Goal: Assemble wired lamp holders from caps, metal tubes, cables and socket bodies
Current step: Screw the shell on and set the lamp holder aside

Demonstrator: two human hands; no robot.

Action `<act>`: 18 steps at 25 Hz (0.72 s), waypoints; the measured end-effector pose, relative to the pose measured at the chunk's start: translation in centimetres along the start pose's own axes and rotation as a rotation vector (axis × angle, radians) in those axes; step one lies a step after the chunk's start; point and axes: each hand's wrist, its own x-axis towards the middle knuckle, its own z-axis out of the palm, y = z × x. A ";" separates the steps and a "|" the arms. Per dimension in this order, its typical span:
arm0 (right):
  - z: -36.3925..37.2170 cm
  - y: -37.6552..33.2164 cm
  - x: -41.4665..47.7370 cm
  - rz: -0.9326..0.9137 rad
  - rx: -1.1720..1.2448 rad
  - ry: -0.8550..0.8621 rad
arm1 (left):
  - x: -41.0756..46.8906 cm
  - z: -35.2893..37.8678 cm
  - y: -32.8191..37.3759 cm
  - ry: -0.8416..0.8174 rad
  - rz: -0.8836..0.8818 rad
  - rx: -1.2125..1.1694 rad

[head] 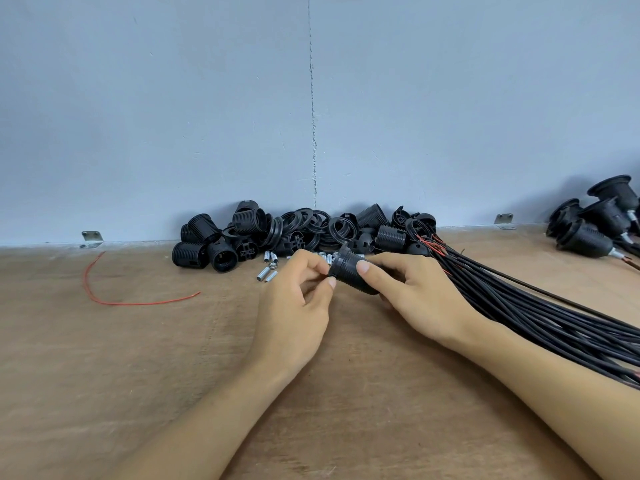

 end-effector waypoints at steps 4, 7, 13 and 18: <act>0.0 -0.1 -0.1 -0.006 0.008 -0.026 | 0.0 0.0 0.1 -0.040 -0.001 -0.005; 0.1 -0.4 -0.2 -0.040 -0.012 -0.050 | -0.1 0.0 0.3 -0.088 0.005 -0.033; -0.1 -0.6 -0.2 -0.029 -0.006 -0.081 | 0.1 -0.2 0.2 -0.093 -0.023 -0.094; -0.1 -0.6 0.0 0.026 0.051 -0.061 | 0.2 -0.2 -0.2 -0.088 -0.023 -0.097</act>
